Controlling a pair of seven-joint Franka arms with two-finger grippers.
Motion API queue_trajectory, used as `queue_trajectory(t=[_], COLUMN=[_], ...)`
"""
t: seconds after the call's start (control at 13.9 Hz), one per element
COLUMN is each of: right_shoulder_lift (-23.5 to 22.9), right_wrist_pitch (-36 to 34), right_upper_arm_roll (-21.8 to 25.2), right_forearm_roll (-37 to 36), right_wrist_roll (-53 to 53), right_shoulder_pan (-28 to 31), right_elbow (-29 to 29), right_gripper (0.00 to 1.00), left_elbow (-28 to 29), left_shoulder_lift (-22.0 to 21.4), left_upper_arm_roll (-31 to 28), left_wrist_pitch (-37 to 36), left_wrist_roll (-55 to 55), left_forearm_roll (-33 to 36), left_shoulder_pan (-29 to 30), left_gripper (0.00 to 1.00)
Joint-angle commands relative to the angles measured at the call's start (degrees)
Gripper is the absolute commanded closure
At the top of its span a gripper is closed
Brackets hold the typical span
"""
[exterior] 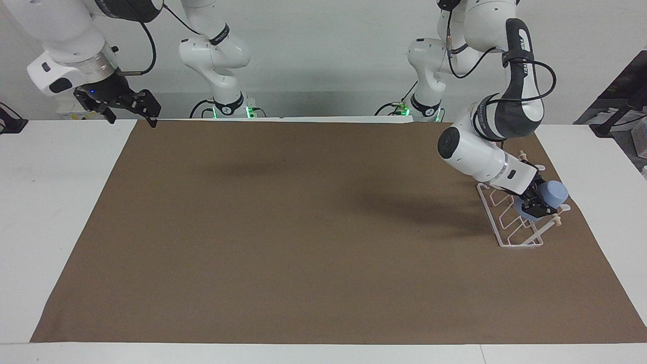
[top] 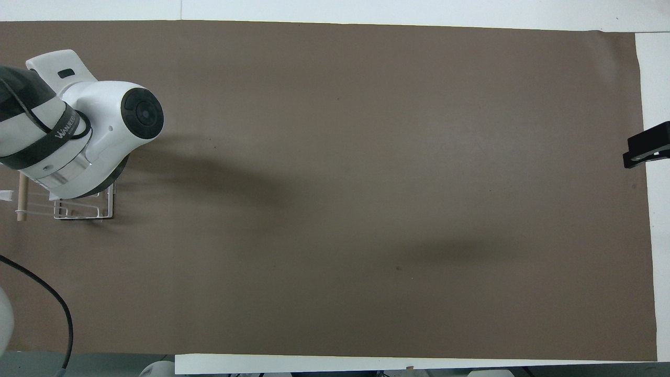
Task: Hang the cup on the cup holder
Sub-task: 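Carry the cup with the left gripper over the acrylic rack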
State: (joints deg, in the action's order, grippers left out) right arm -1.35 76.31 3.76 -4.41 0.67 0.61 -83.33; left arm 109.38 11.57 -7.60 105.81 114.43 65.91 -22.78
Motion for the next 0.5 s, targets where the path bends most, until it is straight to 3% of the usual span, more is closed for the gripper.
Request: queue_trajectory(t=[0.0,0.29,0.36,0.43], right_shoulder_lift=[0.04,0.04,0.04,0.04], right_wrist_pitch=[-0.64,-0.73,-0.73,-0.64], right_upper_arm_roll=[0.02,0.2,0.2,0.28], right_forearm_roll=[-0.51,-0.51,-0.43,-0.34], right_wrist_roll=[1.35,1.52,1.52,1.44], right_shoulder_pan=[0.35,0.44,0.44,0.53], right_elbow=[0.62,0.62,0.62,0.62], right_gripper=[0.01,0.01,0.01,0.01], left_elbow=[2.16,2.24,2.16,1.98], left_shoulder_lift=[0.54,3.54,3.54,3.54], left_upper_arm_roll=[0.31,0.4,0.4,0.4], left_wrist_pitch=[1.15,0.71,0.54,0.36], left_wrist_roll=[1.32,5.53,5.54,5.28], left_forearm_roll=[1.15,1.24,1.24,1.24], left_shoulder_pan=[0.9,0.72,0.72,0.63], left_gripper=[0.66,0.66,0.6,0.38])
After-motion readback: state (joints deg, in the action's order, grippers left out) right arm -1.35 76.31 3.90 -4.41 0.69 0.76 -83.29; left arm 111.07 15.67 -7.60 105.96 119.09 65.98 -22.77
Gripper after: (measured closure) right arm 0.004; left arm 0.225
